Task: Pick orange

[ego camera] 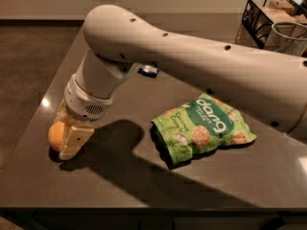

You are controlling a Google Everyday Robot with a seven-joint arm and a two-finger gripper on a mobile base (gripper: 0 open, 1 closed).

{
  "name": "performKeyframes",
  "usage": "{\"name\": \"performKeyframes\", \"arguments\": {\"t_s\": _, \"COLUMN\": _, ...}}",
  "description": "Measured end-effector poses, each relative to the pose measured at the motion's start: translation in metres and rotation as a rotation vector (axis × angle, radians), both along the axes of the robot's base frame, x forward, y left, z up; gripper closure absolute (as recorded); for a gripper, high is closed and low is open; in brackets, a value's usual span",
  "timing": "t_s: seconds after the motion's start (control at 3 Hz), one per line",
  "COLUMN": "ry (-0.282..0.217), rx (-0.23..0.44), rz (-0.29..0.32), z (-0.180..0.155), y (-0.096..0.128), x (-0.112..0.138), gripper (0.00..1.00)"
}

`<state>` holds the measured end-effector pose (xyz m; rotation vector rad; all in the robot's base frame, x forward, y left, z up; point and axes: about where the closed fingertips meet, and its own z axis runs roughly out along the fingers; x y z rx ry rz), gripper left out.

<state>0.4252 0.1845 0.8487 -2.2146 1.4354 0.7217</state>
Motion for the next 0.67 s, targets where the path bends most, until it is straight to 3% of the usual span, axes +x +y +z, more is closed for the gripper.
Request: {"name": "performKeyframes", "arguments": {"t_s": 0.67, "ry": 0.040, "rx": -0.026, "rz": -0.050, "z": 0.043, "y": -0.021, "x": 0.020, "gripper": 0.88}}
